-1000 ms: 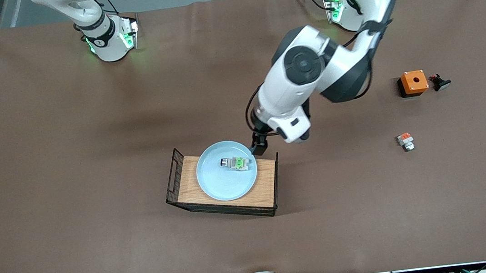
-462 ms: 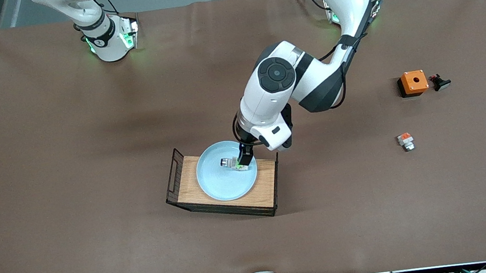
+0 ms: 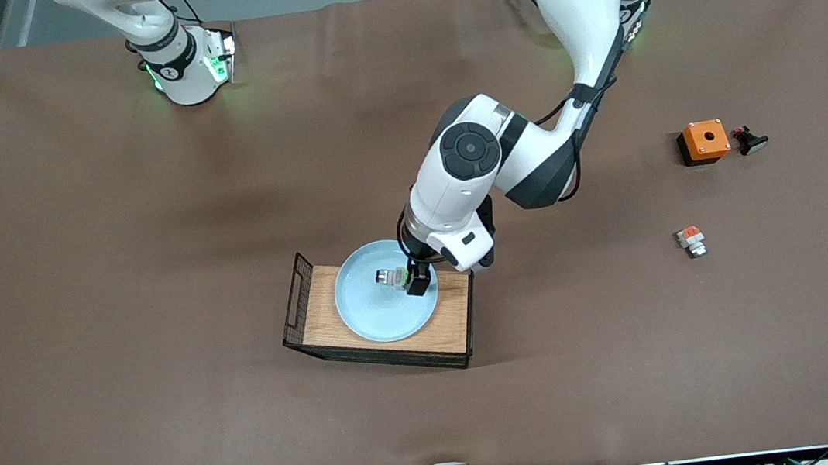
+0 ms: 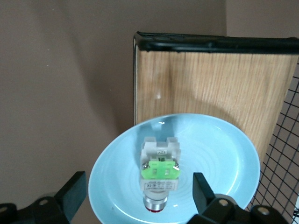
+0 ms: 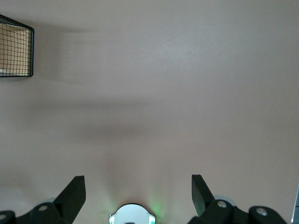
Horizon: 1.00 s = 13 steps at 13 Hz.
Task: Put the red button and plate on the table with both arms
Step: 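Close the left gripper on the white green-collared button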
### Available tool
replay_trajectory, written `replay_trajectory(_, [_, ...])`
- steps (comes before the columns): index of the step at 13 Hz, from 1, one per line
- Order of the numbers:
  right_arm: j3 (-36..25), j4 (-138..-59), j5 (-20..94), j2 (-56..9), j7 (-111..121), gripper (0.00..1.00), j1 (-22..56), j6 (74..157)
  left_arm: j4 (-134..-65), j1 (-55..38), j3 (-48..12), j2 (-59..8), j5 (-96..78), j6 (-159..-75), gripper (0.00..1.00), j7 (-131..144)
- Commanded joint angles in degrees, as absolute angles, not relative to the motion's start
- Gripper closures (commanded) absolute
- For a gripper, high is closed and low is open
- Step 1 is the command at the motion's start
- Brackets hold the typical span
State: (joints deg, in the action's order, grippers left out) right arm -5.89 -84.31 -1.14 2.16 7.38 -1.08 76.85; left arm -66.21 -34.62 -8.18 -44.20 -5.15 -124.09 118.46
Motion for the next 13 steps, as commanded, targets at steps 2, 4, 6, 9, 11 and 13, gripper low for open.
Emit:
replay_trajectory(2, [-5.19, -83.32, -0.09, 1.58, 7.56, 0.0, -2.2, 76.2, -60.48, -34.89, -7.73, -47.54, -6.06, -124.8, 0.0, 117.86])
replay_trajectory(4, [-5.19, -83.32, -0.09, 1.58, 7.47, 0.0, -2.2, 76.11, -60.21, -35.07, -7.73, -48.34, -6.06, -125.24, 0.0, 117.43])
replay_trajectory(6, [-5.19, -83.41, -0.09, 1.58, 7.38, 0.0, -2.2, 76.11, -59.94, -35.24, -7.74, -48.87, -6.06, -125.94, 0.0, 117.33])
replay_trajectory(9, [-5.19, -83.41, -0.09, 1.58, 7.38, 0.0, -2.29, 75.94, -59.41, -35.33, -7.91, -49.74, -6.06, -127.09, 0.0, 116.54])
replay_trajectory(11, [-5.19, -83.41, 0.0, 1.58, 7.29, 0.0, -2.29, 75.94, -59.41, -35.77, -7.82, -49.83, -6.06, -127.35, 0.01, 116.28])
replay_trajectory(13, [-5.19, -83.41, 0.0, 1.58, 7.29, 0.0, -2.29, 75.94, -59.41, -35.95, -7.74, -49.92, -6.06, -127.88, 0.02, 116.19])
